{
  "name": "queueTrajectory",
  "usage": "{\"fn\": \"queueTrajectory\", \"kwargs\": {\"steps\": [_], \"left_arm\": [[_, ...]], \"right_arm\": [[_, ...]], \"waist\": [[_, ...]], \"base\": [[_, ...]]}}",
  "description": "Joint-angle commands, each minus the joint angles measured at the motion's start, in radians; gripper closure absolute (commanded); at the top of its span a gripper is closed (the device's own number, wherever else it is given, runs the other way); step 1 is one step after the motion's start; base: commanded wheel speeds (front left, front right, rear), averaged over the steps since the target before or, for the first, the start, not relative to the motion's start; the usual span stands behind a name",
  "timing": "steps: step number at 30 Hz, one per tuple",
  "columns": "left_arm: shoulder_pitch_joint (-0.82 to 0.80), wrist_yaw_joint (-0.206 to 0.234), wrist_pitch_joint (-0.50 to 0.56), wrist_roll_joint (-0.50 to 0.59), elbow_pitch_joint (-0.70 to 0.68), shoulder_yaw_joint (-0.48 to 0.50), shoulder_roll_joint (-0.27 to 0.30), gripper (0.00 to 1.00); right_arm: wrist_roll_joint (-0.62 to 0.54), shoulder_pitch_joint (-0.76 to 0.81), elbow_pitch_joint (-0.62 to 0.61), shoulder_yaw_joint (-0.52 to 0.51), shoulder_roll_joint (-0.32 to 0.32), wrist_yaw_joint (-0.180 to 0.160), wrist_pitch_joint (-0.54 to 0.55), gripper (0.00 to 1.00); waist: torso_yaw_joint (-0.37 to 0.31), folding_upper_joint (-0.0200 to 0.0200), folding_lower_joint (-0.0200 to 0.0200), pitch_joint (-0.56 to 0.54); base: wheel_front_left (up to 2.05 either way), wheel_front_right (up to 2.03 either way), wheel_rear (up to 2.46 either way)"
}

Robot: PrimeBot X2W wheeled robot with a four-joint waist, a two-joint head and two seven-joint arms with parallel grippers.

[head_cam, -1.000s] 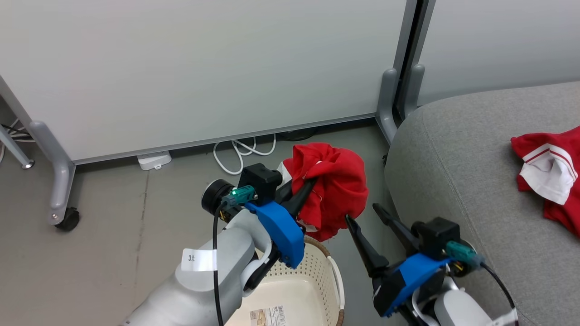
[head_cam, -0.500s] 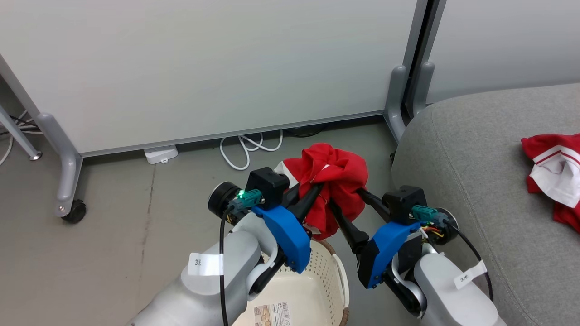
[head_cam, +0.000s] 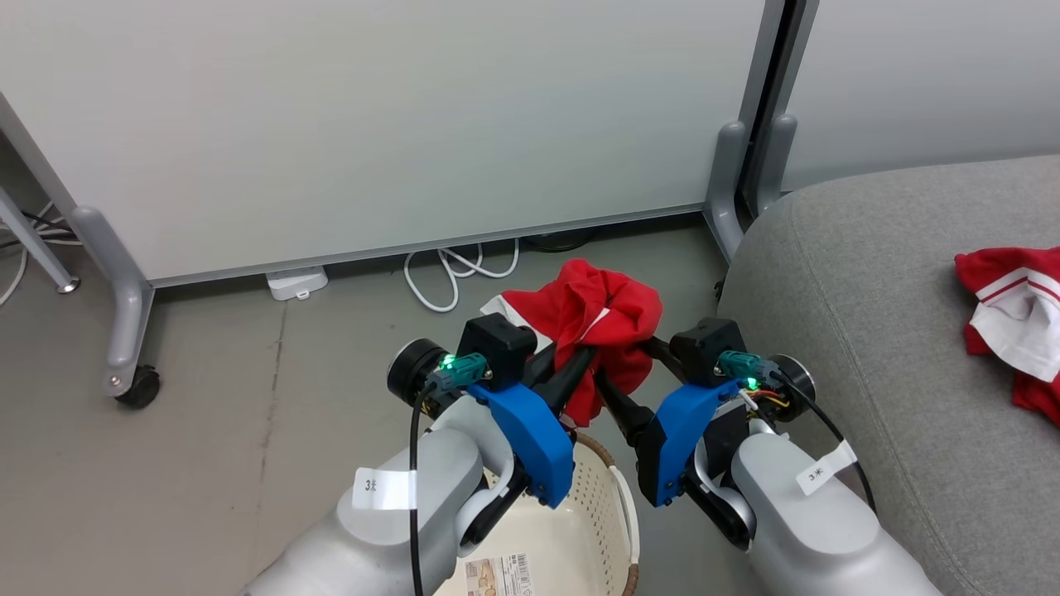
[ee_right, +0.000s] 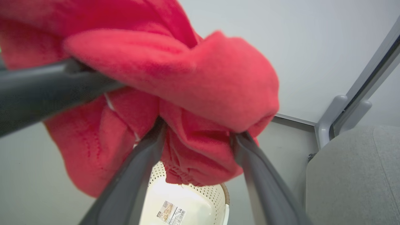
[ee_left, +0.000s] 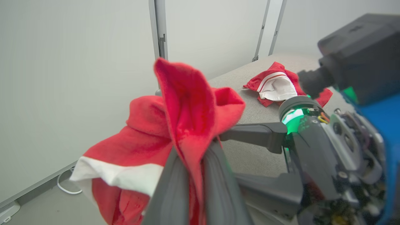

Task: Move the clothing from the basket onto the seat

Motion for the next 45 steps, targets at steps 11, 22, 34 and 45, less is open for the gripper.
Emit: {"fn": "queueTrajectory", "kwargs": {"steps": [11,22,34,45], "left_arm": [[0.004,-0.001,-0.005,-0.021,-0.008,-0.016,0.007,1.00],[0.007,-0.001,-0.005,-0.026,-0.006,-0.020,0.011,1.00],[0.008,-0.001,-0.005,-0.024,0.005,-0.009,0.015,0.98],[0.023,-0.001,-0.005,0.001,0.009,0.022,0.020,0.00]], "right_arm": [[0.100,-0.050,0.082,0.096,0.005,0.000,-0.034,0.73],[0.168,-0.073,0.118,0.157,0.005,0.000,-0.064,1.00],[0.209,-0.087,0.150,0.184,0.005,0.000,-0.102,1.00],[0.238,-0.102,0.176,0.205,0.005,0.000,-0.126,1.00]], "waist": [[-0.001,-0.0001,-0.0001,-0.009],[-0.002,-0.0001,-0.0001,-0.009],[-0.008,-0.0001,-0.0001,-0.009],[-0.009,-0.0001,-0.0001,-0.012]], "base": [[0.00,0.00,0.00],[0.00,0.00,0.00],[0.00,0.00,0.00],[0.00,0.00,0.00]]}}
